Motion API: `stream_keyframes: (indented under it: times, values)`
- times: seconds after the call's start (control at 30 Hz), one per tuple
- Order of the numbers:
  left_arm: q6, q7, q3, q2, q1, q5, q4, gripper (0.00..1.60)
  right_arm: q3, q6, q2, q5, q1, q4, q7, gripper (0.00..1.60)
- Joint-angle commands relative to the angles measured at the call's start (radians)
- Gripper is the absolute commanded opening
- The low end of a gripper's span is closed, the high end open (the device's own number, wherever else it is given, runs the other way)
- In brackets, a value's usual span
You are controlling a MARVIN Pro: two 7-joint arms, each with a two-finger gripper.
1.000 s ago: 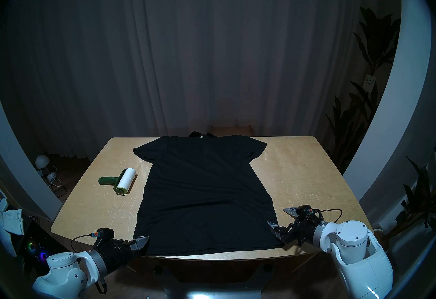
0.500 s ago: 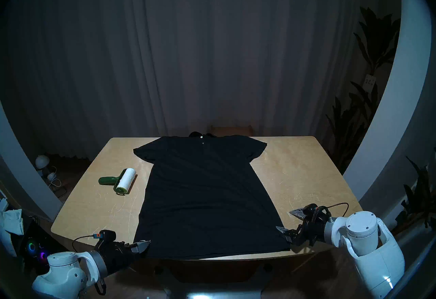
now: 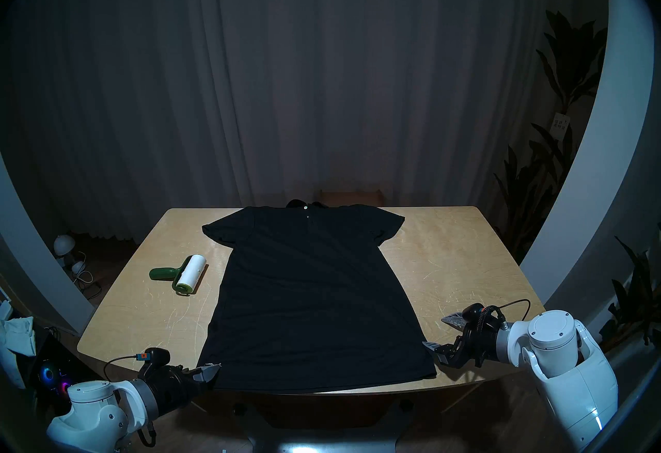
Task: Use the fur roller to clean a top
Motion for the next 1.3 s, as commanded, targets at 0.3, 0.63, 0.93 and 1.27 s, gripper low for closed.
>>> stream_keyframes:
  times: [0.3, 0.63, 0.93, 1.27]
  values:
    - [-0.008, -0.019, -0.020, -0.011, 0.046, -0.008, -0.020, 0.00, -0.007, 0.004, 0.030, -0.006, 0.026, -0.004, 0.029, 1.60]
    - [-0.013, -0.013, -0.017, -0.020, 0.056, -0.002, -0.023, 0.00, -0.001, 0.011, 0.037, -0.018, 0.017, 0.001, 0.040, 1.60]
    - [-0.023, -0.021, -0.035, -0.028, 0.075, -0.004, -0.037, 0.00, -0.011, -0.003, 0.038, -0.024, 0.029, 0.018, 0.055, 1.60]
    - [-0.159, -0.189, -0.125, -0.109, 0.102, -0.141, -0.071, 1.51, -0.005, -0.033, 0.013, -0.019, 0.043, 0.036, 0.046, 1.60]
